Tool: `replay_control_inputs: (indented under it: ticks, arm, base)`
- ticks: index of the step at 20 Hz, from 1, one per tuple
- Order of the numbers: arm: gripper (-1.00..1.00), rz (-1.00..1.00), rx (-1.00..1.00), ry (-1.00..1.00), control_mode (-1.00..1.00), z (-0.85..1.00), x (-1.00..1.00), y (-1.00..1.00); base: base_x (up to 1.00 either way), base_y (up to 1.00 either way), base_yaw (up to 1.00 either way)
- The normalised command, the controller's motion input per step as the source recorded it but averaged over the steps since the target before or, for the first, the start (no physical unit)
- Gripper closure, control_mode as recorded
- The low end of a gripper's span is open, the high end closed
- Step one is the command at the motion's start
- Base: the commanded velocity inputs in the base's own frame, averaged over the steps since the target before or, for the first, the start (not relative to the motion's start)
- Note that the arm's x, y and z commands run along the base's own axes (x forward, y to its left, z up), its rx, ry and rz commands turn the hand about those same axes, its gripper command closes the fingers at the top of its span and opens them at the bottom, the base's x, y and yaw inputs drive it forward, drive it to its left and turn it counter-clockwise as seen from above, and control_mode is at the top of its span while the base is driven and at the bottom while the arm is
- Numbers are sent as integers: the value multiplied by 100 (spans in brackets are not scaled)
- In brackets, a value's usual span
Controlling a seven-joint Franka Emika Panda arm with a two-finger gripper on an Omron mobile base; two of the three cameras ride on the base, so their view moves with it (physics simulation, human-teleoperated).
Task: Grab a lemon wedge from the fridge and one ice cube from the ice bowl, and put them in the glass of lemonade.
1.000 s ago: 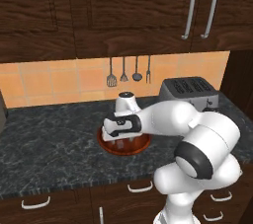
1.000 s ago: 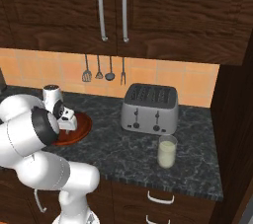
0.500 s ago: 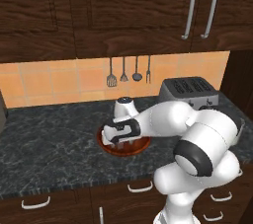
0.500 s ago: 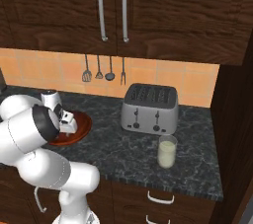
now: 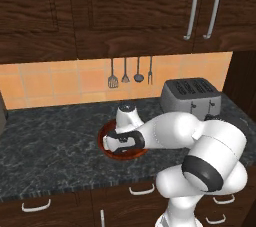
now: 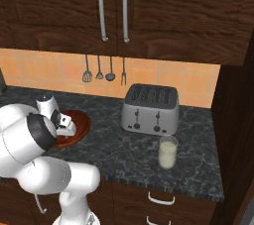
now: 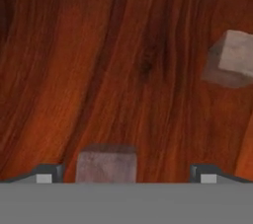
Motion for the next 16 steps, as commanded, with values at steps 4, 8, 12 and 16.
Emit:
replay_control_inputs:
  ticks: [4, 8, 12, 16]
  arm:
    - [-100, 0, 0, 0, -100, -39, 0, 0]
    - [-100, 0, 0, 0, -100, 0, 0, 0]
    - [100, 0, 0, 0, -100, 0, 0, 0]
    - [100, 0, 0, 0, -100, 0, 0, 0]
  base:
    - [0, 0, 0]
    - [0, 0, 0]
    - [0, 0, 0]
    - [0, 0, 0]
